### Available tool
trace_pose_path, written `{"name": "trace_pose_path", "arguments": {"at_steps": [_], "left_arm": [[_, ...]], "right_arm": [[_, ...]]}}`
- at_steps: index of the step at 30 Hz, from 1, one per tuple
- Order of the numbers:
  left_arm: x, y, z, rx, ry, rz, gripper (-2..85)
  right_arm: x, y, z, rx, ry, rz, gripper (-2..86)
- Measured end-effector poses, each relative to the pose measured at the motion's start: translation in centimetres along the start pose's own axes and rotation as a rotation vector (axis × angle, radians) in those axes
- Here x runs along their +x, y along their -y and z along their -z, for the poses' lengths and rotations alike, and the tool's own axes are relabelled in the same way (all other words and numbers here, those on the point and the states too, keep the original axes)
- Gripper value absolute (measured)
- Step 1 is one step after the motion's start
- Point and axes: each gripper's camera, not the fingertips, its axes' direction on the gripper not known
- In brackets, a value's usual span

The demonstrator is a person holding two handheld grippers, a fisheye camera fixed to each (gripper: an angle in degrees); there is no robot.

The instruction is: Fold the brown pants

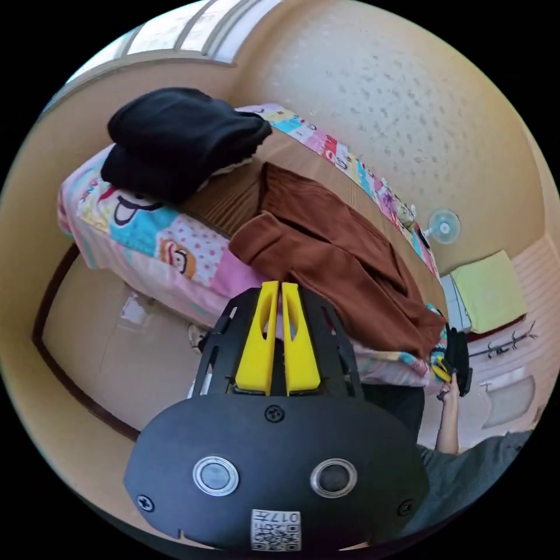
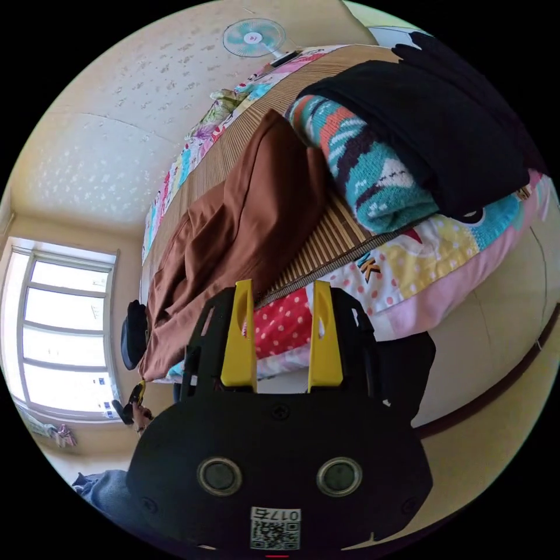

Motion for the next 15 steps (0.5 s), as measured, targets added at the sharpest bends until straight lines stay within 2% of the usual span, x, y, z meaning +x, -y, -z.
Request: {"name": "trace_pose_path", "arguments": {"at_steps": [2,4,7,10,12,13,15], "left_arm": [[-3.0,-1.8,0.5,0.057,0.112,0.206,-0.8],[-3.8,-3.1,0.8,0.077,0.035,0.243,-0.8],[-2.3,-4.6,0.5,0.074,-0.04,0.184,0.0],[0.6,-5.0,-0.5,0.036,-0.08,0.105,4.4],[2.6,-5.0,-1.0,0.042,-0.131,0.053,7.5],[4.1,-5.0,-1.2,0.056,-0.175,0.007,8.0],[6.1,-4.7,-1.8,0.064,-0.237,-0.049,7.8]], "right_arm": [[-0.3,0.2,-0.9,0.026,0.028,-0.001,14.6],[-0.7,0.6,-1.8,0.043,0.02,-0.003,14.7],[-1.8,1.7,-3.4,0.077,-0.061,0.002,14.1],[-3.4,3.8,-5.9,0.02,-0.106,0.043,9.5],[-6.2,5.3,-7.3,-0.102,-0.142,0.162,4.5],[-8.9,5.5,-7.1,-0.138,-0.244,0.256,3.1],[-13.2,3.9,-4.5,-0.051,-0.349,0.406,2.1]]}}
